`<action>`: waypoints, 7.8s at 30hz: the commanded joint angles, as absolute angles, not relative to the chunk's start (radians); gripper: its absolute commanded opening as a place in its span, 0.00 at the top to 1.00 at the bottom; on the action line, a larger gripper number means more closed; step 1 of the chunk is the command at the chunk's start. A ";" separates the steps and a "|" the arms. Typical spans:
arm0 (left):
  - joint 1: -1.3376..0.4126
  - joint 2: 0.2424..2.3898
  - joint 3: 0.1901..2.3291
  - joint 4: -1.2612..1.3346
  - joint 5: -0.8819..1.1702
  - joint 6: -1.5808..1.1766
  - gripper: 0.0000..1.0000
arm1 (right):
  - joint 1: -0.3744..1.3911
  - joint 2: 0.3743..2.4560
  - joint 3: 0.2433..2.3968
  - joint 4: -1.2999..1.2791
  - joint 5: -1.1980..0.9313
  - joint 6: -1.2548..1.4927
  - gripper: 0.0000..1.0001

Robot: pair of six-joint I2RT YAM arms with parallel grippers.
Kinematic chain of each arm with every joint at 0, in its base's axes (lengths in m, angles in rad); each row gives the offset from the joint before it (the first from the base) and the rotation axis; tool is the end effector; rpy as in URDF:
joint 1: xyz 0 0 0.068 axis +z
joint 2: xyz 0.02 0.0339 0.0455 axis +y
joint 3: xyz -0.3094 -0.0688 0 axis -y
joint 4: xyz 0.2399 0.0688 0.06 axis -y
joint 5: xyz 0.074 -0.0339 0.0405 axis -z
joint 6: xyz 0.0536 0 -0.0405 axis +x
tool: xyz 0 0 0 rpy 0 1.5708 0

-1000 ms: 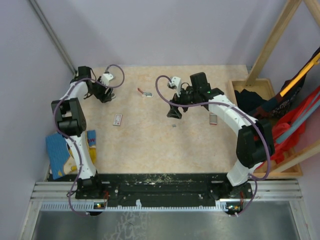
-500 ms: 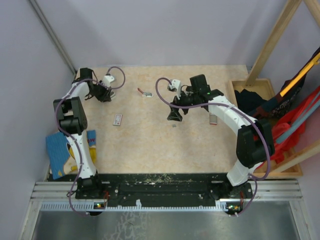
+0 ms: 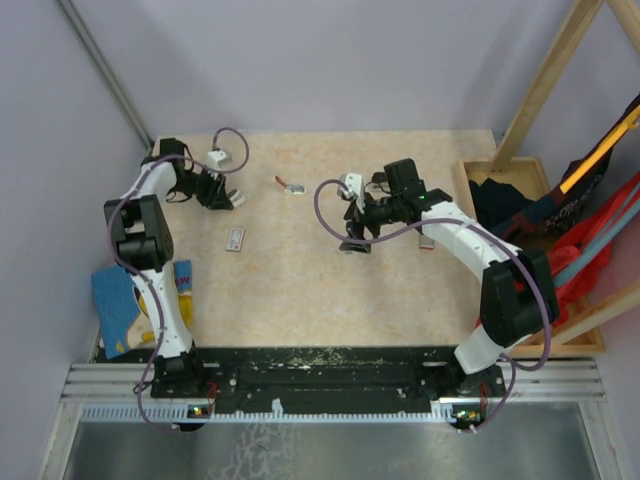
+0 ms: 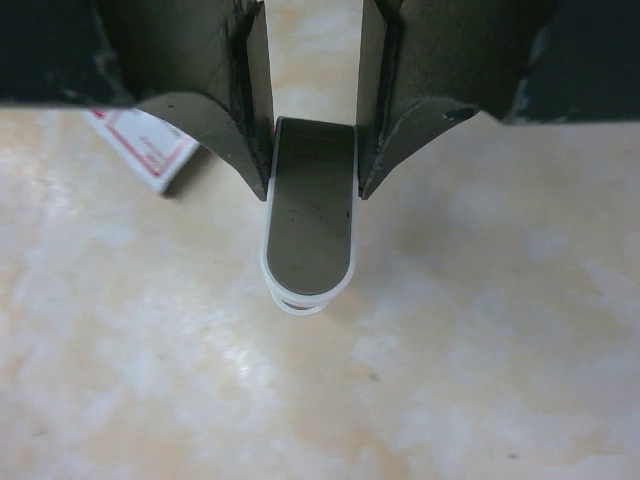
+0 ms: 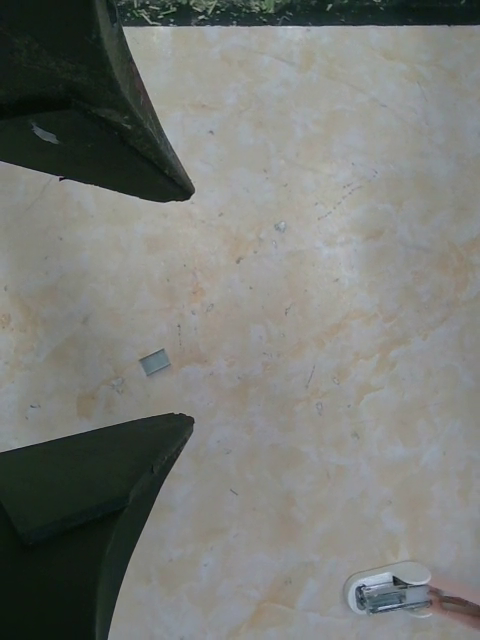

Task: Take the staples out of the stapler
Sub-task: Pick up the stapler from the center of the board, then unload the staple at the center of the board.

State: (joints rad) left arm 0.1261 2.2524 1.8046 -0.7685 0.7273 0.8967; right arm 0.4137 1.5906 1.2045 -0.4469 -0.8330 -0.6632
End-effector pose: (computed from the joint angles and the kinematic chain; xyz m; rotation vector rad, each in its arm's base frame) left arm 0.4973 0.0271 0.1970 1.0641 2.1841 -0.5920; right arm 0.2999 0.1750 0.3066 -1.4407 1.6836 0.8537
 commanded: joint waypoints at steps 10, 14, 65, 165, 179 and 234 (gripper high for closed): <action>0.027 2.048 1.749 -1.192 1.152 0.921 0.93 | 0.466 1.437 1.076 -0.319 -0.897 -0.979 0.15; -0.072 2.037 1.689 -1.249 1.205 0.939 0.93 | 0.486 1.417 1.033 -0.271 -0.862 -1.013 0.17; -0.494 2.184 1.554 -1.264 1.273 0.907 0.94 | 0.631 1.426 0.877 -0.190 -0.837 -1.289 0.70; -0.398 1.245 1.033 -0.202 0.616 0.679 0.00 | 0.539 1.770 1.247 -0.036 -0.834 0.161 1.00; -0.539 1.285 1.041 -0.415 0.597 1.027 0.14 | 0.454 1.937 1.327 -0.040 -1.096 0.421 1.00; -0.734 1.527 1.134 -0.347 0.307 0.996 0.76 | 0.422 1.975 1.414 -0.347 -1.162 0.248 1.00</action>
